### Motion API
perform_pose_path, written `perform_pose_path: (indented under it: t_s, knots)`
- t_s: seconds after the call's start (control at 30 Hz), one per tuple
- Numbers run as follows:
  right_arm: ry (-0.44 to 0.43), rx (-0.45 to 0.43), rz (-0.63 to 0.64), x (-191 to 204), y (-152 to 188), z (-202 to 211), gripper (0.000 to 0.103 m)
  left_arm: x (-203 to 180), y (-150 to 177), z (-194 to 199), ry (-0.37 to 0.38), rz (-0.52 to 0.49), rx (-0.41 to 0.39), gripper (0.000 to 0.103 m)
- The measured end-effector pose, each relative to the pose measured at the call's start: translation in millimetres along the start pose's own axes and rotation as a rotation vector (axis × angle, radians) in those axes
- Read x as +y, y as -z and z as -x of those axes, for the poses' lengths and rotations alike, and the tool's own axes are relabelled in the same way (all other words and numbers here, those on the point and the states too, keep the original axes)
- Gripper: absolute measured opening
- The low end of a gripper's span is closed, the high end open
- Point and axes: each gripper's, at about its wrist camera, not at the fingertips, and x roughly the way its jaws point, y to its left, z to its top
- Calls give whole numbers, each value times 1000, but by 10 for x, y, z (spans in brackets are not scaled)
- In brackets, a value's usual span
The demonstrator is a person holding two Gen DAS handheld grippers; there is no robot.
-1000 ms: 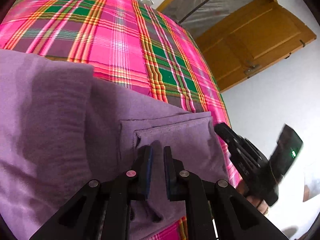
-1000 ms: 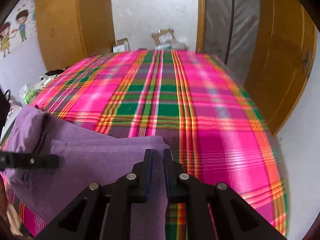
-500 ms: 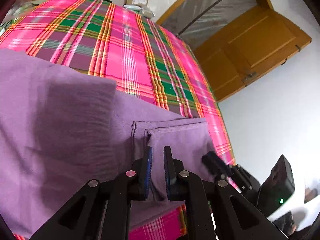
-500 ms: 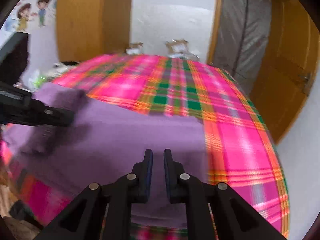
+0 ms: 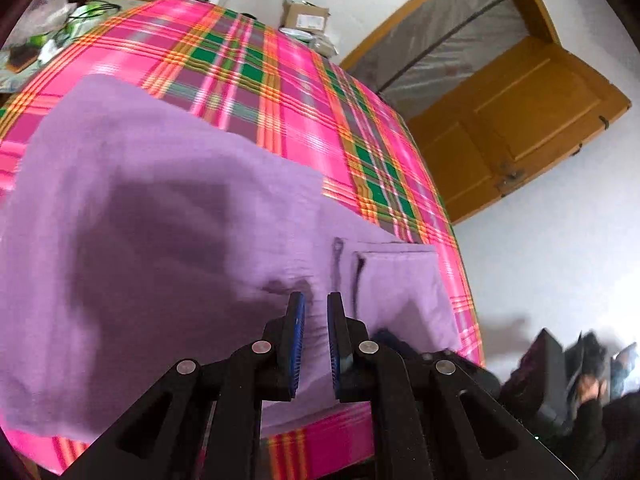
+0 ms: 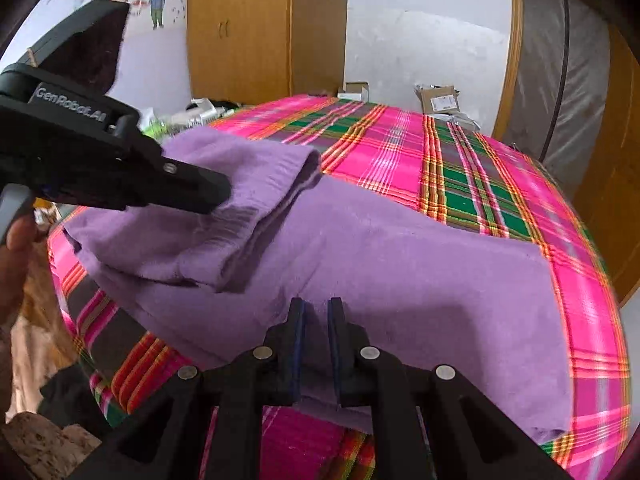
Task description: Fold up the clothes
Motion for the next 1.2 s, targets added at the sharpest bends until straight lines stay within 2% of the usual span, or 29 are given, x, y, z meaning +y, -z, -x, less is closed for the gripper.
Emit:
perform_pose_path:
  t_s: [0.1, 0.23, 0.37, 0.63, 0.77, 0.9, 1.2]
  knots:
    - [-19, -29, -4, 30, -46, 95, 11, 170, 10, 125, -8, 35, -23, 11]
    - [-12, 19, 7, 118, -37, -24, 12, 375, 38, 314, -27, 66, -50, 11]
    - [6, 19, 4, 142, -66, -12, 12, 561, 89, 475, -53, 87, -64, 11]
    - [-5, -64, -4, 250, -267, 184, 12, 1007, 322, 702, -111, 152, -58, 11]
    - [-38, -70, 18, 402, -325, 168, 12, 1226, 409, 846, -88, 195, -75, 11]
    - [-76, -60, 51, 581, -381, 87, 12, 1326, 461, 944, -96, 190, -102, 11]
    - [-183, -26, 131, 1048, -502, -146, 12, 1447, 497, 992, -53, 193, -111, 7]
